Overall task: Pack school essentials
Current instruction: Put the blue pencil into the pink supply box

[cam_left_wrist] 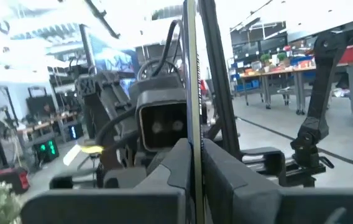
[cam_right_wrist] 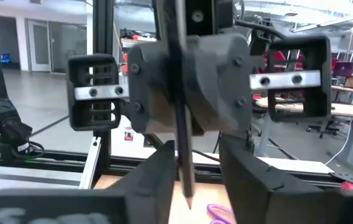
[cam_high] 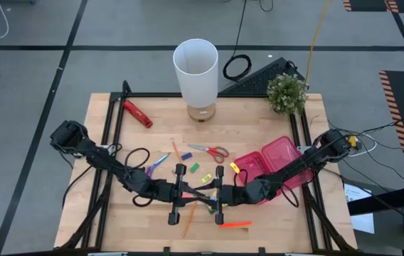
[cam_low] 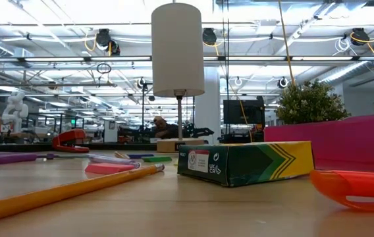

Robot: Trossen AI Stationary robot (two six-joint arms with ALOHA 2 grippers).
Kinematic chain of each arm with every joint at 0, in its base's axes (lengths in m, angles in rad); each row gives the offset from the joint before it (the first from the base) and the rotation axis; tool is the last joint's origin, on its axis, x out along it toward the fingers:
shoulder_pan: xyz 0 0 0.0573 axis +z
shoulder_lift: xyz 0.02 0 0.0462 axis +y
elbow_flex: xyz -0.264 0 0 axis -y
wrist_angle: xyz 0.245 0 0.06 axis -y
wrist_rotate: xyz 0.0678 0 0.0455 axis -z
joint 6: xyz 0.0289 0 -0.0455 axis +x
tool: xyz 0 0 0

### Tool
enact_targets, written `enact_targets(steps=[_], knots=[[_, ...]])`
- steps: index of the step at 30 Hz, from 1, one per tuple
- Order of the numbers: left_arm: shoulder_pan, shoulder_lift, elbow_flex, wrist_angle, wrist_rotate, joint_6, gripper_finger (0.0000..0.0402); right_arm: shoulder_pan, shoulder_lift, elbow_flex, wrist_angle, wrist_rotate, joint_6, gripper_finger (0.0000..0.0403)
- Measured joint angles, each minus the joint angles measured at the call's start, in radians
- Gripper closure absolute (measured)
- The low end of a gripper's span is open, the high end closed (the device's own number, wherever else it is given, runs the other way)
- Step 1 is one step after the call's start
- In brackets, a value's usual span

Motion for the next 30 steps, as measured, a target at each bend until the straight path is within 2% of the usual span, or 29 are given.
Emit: enact_targets(steps=[4,7,10,13,18,21,26,30], knots=[[0.000,0.008,0.000,0.005,0.005,0.023,0.0384,0.000,0.000,0.000,-0.014,0.000,0.012,0.0351],[0.000,0.006,0.000,0.006,-0.005,0.018,0.0364,0.001,0.000,0.000,-0.019,0.000,0.001,0.0386],[-0.005,0.003,0.000,0.004,-0.036,0.020,0.0325,0.008,-0.004,0.000,-0.024,0.009,0.015,0.0387],[-0.018,-0.026,0.000,-0.069,-0.080,0.008,0.0284,0.021,-0.035,0.000,-0.085,0.075,0.056,0.0374],[-0.038,-0.143,0.000,-0.313,-0.229,-0.004,0.0217,0.051,-0.154,-0.001,-0.357,0.201,0.161,0.0383],[-0.041,-0.233,0.000,-0.514,-0.259,-0.018,0.0189,0.059,-0.231,-0.001,-0.575,0.223,0.289,0.0390],[-0.031,-0.357,0.000,-0.815,-0.261,-0.127,0.0175,0.060,-0.325,-0.001,-0.964,0.213,0.573,0.0379],[-0.016,-0.404,0.000,-0.961,-0.290,-0.208,0.0175,0.060,-0.357,-0.001,-1.244,0.211,0.802,0.0377]])
